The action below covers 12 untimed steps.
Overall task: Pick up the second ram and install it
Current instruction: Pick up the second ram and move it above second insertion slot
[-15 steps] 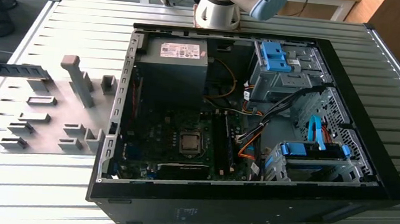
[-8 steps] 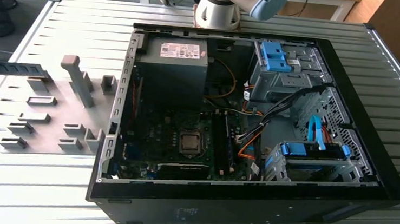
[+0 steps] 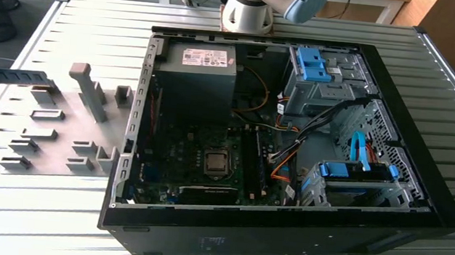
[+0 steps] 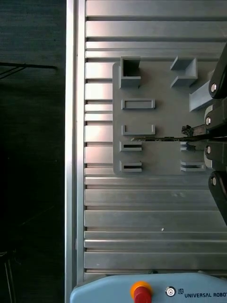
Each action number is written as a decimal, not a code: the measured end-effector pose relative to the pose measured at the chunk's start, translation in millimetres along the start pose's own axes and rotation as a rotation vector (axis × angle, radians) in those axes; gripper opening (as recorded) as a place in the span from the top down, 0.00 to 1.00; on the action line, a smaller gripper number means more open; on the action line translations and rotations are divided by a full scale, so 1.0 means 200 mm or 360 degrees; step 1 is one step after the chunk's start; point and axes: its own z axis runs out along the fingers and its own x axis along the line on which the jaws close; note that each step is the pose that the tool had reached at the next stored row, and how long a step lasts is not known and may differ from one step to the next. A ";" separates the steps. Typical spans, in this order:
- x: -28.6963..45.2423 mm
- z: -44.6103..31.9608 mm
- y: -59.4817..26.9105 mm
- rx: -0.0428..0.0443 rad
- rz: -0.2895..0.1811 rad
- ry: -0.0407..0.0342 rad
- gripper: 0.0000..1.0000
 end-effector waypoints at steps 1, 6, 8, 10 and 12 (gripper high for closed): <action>0.000 -0.002 0.000 0.0000 0.0000 0.0000 0.86; 0.000 -0.012 0.000 0.0000 0.0000 0.0000 0.86; 0.000 -0.015 0.000 0.0000 0.0000 0.0000 0.86; 0.000 -0.017 0.000 0.0000 0.0000 0.0000 0.86; 0.000 -0.020 0.000 0.0000 0.0000 0.0000 0.86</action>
